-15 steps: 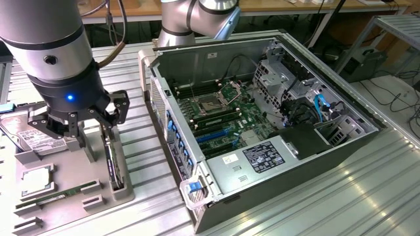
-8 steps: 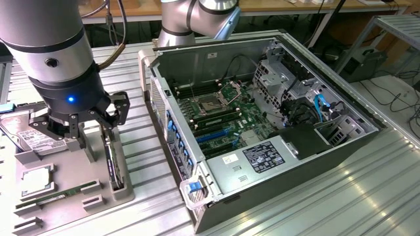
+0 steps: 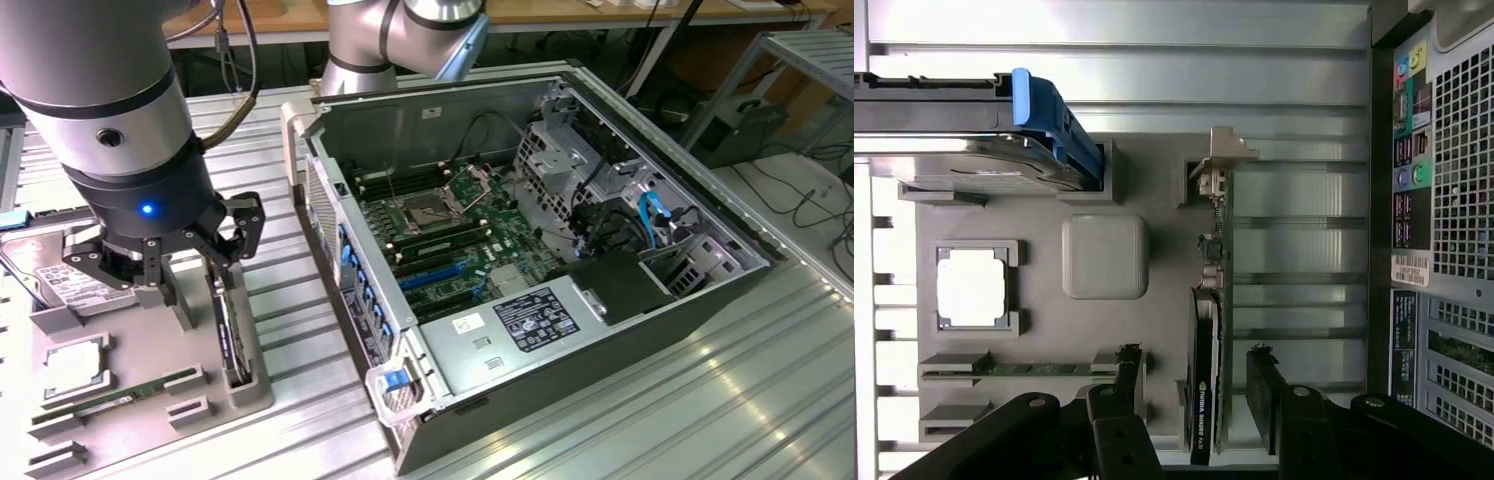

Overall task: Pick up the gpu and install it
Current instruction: 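Pick up the gpu and move the gpu toward the slot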

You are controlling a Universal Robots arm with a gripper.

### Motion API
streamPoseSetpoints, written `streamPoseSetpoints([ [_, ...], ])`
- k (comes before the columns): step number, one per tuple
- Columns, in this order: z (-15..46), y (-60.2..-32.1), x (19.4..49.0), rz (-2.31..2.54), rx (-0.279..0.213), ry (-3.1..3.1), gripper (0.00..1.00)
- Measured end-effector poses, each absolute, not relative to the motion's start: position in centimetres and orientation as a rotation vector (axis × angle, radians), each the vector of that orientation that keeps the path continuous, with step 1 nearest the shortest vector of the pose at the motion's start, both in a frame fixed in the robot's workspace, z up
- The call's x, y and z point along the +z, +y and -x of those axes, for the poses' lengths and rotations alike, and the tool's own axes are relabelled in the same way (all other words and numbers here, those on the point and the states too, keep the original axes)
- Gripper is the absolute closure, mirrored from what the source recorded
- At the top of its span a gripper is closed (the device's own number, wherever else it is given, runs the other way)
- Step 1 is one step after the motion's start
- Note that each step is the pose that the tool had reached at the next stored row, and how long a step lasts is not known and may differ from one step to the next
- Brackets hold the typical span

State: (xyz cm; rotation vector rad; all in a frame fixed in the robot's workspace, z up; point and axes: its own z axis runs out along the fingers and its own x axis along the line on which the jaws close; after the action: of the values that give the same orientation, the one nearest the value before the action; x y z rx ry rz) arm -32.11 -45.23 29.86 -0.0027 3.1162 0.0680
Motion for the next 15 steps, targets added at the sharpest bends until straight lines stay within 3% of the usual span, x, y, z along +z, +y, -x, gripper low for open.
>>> streamPoseSetpoints([
  [15, 32.10, -45.39, 28.86, 0.003, 0.073, 3.116, 0.45],
])
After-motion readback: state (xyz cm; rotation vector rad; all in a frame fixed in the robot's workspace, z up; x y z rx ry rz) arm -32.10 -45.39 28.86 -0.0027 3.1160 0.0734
